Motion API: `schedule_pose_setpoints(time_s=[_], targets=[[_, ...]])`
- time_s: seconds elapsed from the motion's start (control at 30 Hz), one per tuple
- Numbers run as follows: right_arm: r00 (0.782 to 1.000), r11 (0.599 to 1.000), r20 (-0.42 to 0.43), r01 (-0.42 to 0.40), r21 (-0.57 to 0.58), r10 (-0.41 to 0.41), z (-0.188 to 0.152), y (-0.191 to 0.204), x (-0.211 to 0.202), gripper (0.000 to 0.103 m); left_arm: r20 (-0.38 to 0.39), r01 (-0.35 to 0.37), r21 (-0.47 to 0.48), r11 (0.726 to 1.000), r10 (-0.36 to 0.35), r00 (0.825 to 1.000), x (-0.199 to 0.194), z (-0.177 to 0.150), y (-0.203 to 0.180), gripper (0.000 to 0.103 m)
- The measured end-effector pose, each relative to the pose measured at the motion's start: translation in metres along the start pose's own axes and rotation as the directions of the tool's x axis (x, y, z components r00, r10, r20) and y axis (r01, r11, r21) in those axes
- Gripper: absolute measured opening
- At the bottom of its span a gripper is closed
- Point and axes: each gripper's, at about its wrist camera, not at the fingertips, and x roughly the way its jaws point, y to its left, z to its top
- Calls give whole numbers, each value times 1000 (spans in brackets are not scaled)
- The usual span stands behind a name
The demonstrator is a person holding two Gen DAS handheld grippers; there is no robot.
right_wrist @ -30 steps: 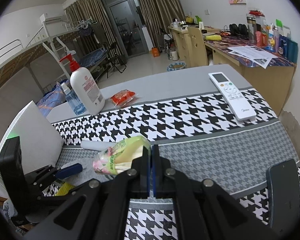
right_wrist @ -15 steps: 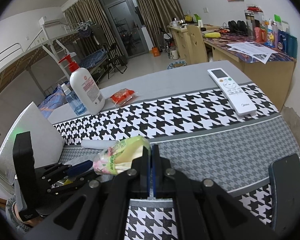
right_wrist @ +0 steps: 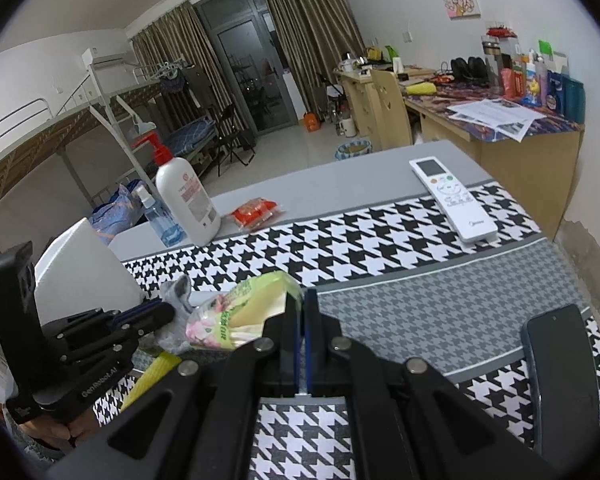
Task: Organize soft objects
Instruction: 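Lift the sock with the left gripper while the right lifts the snack bag, then carry the sock with the left gripper while the right carries the bag toward the foam box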
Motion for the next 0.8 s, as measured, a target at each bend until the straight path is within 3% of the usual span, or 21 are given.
schedule_pose_setpoints(time_s=[0.8], targets=[[995, 999, 95, -27, -46, 32, 11, 39, -29, 4, 146, -30, -7, 1000, 31, 989, -70, 6, 21, 8]])
